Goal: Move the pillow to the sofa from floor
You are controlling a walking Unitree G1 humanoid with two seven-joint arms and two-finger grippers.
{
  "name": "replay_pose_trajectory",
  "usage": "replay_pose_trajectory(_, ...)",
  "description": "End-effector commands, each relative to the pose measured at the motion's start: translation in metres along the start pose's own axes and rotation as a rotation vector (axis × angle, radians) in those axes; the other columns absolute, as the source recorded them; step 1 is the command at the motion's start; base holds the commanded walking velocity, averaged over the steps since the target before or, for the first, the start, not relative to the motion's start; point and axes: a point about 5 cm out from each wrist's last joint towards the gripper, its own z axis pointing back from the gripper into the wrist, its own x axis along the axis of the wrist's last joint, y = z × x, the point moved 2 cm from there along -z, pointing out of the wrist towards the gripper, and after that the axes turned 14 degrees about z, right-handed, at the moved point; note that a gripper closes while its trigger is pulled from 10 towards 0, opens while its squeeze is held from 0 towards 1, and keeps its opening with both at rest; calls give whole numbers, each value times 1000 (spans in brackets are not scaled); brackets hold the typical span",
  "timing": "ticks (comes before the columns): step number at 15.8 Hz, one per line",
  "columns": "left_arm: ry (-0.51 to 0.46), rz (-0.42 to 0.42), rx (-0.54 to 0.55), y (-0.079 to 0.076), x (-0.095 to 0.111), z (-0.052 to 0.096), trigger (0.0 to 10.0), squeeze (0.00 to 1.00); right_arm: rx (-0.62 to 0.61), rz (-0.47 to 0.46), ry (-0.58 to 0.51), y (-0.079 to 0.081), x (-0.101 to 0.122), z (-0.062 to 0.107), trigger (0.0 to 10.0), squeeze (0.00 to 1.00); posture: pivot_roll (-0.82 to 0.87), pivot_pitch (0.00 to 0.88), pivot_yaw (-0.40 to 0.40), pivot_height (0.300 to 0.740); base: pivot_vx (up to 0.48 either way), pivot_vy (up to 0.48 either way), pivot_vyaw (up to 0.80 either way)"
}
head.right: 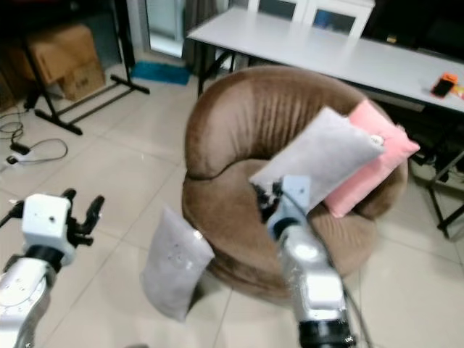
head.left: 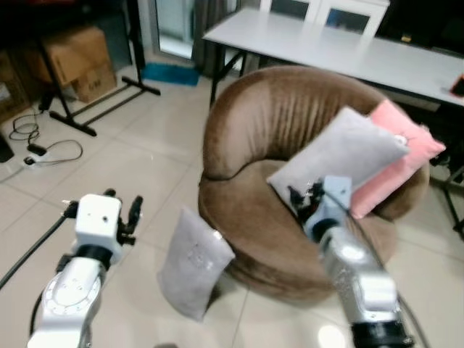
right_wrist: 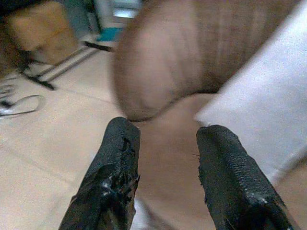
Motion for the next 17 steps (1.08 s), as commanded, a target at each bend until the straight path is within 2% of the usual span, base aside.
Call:
replay_pose_trajectory(1,-19,-5,-13,-4,3,-3,10000,0,-19,5,-11,-6,2,1,10000,0,33,0,-60,740,0,0,0)
replay_pose_trajectory(3,-30,-25,-32,-1,8,-6,10000,0,12,11,-25,2,2,4,10000,0,26,0,-7,740,0,0,0)
replay_pose_trajectory(7,-31,-27,-74,0,13,-11,10000,0,22,8,-32,11,0,5,10000,0,11,0,32,740,134,0,800)
replay_pose_trajectory(8,-30,-26,-80,0,13,-13,10000,0,2,9,-29,11,0,6,10000,0,8,0,34,740,307,0,800)
replay_pose_trajectory(10,-24,-22,-85,-1,10,-14,10000,0,13,51,-30,14,-1,7,10000,0,7,0,31,740,309,0,0)
replay_pose_trajectory(14,-25,-15,-62,3,10,-9,10000,0,23,65,-17,16,-4,4,10000,0,38,0,-2,740,311,0,0)
replay_pose_trajectory(17,-31,-14,-50,6,10,-8,10000,0,70,106,-51,20,3,2,10000,0,42,0,-10,740,309,0,267)
